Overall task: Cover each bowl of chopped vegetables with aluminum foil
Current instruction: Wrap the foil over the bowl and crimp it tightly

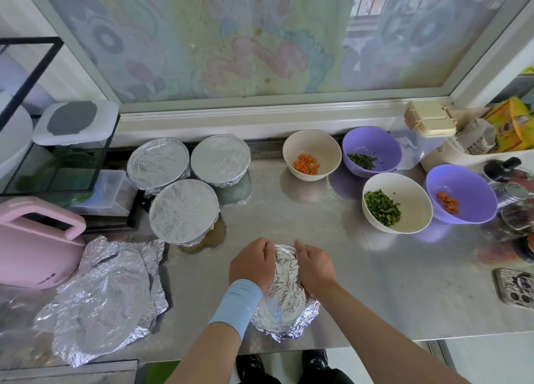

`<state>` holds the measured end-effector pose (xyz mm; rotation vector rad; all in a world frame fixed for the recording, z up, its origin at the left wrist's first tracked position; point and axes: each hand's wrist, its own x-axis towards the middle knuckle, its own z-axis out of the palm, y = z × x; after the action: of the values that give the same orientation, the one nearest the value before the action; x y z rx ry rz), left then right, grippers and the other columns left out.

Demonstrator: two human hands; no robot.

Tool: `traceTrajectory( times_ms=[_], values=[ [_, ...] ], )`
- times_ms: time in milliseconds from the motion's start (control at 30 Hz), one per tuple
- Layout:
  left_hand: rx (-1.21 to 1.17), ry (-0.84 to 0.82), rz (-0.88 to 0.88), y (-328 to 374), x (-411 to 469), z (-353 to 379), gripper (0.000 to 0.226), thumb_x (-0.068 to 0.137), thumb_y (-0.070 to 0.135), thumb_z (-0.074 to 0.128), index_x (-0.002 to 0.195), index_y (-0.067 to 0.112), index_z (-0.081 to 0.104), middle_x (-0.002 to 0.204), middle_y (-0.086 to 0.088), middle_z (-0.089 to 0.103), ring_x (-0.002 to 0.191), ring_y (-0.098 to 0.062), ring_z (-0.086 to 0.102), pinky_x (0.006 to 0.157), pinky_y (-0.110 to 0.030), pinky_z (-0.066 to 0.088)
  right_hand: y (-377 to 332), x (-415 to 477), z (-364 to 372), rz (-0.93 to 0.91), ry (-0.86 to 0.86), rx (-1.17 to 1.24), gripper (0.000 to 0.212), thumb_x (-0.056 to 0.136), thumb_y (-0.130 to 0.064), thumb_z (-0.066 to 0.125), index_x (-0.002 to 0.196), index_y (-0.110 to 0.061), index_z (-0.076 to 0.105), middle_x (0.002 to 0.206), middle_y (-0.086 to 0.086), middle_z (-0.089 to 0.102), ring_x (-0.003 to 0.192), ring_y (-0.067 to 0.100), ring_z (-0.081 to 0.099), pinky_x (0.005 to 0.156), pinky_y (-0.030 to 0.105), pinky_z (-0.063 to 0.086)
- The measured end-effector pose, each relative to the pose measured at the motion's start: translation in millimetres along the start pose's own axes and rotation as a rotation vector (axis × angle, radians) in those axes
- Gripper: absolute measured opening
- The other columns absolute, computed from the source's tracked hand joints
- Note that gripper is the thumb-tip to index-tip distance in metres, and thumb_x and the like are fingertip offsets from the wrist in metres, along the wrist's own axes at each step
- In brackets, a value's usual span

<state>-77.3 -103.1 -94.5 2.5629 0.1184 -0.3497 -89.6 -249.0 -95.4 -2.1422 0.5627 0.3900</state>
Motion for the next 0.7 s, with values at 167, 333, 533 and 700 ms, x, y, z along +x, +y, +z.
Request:
traceTrajectory(
  times_ms=[167,333,533,700],
  values=[
    [-0.064,-0.111,-0.029,-1,8,-7,0.035,0.1,0.036,0.034,0.077,0.023,0.056,0.072,0.005,0.059,0.073,-0.02,0.056,0.07,-0.033,0.047,1,1,-5,-0.078,-0.047,-0.005,0.044,0.102,-0.04,0.042,0.064,-0.018,0.046,0.066,-0.002,0.051,0.066,0.017,0.047,0.062,0.032,0.036],
    [-0.17,-0.029,0.22,-18,8,-7,0.034,0.1,0.019,0.045,0.127,0.032,0.062,0.125,0.016,0.062,0.115,-0.005,0.054,0.099,-0.023,0.043,17,-24,5,-0.283,0.242,-0.074,0.026,0.096,-0.021,0.054,0.121,-0.019,0.061,0.119,-0.005,0.057,0.108,0.016,0.053,0.091,0.031,0.046],
    [-0.23,-0.017,0.205,-15,6,-1,0.034,0.098,0.012,0.044,0.112,0.03,0.069,0.112,0.014,0.068,0.102,-0.006,0.06,0.09,-0.023,0.048,10,-30,11,-0.037,0.156,0.13,0.022,0.099,-0.031,0.045,0.102,-0.029,0.067,0.092,-0.009,0.068,0.088,0.015,0.061,0.077,0.03,0.048],
    [-0.172,0.033,0.121,-5,6,-1,0.026,0.098,0.022,0.044,0.104,0.028,0.069,0.097,0.016,0.067,0.086,-0.005,0.057,0.075,-0.021,0.044,9,-23,7,-0.007,0.123,0.155,0.038,0.099,-0.029,0.044,0.063,-0.016,0.049,0.056,-0.005,0.049,0.059,0.017,0.044,0.055,0.031,0.036]
  ],
)
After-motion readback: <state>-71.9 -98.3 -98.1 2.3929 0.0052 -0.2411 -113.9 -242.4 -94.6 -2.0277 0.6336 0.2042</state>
